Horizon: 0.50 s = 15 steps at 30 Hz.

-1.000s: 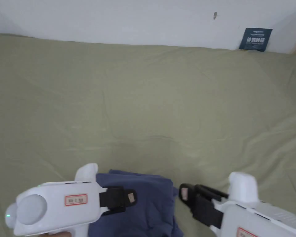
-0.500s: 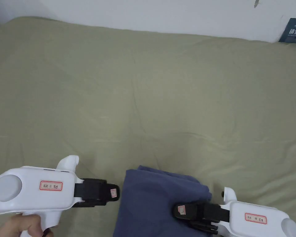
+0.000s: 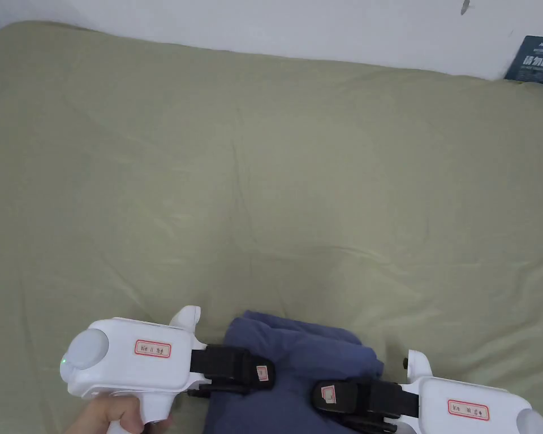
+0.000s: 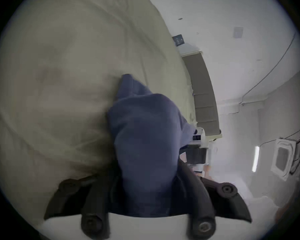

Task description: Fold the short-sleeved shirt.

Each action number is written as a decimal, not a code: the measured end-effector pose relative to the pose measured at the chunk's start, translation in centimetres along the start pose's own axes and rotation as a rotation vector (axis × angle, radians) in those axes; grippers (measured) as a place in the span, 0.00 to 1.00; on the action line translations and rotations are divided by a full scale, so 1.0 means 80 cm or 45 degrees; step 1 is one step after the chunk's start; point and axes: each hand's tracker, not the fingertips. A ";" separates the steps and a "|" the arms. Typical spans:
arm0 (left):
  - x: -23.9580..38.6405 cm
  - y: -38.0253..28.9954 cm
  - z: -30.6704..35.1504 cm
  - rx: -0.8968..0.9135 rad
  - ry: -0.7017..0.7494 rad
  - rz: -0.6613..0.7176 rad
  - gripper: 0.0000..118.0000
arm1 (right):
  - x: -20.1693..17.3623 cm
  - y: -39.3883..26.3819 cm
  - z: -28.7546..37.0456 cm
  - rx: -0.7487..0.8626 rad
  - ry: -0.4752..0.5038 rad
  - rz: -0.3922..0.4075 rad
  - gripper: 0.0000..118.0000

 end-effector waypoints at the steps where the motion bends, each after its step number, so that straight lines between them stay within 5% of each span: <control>1: 0.000 0.003 0.006 0.009 -0.031 0.040 0.23 | -0.004 -0.001 0.001 0.000 0.004 0.010 0.01; 7: 0.022 0.018 0.076 0.012 0.075 -0.063 0.23 | -0.060 -0.008 0.011 0.010 -0.112 0.203 0.01; 15: -0.045 0.071 0.376 0.255 0.443 0.025 0.23 | -0.115 -0.017 0.024 0.074 -0.088 0.321 0.01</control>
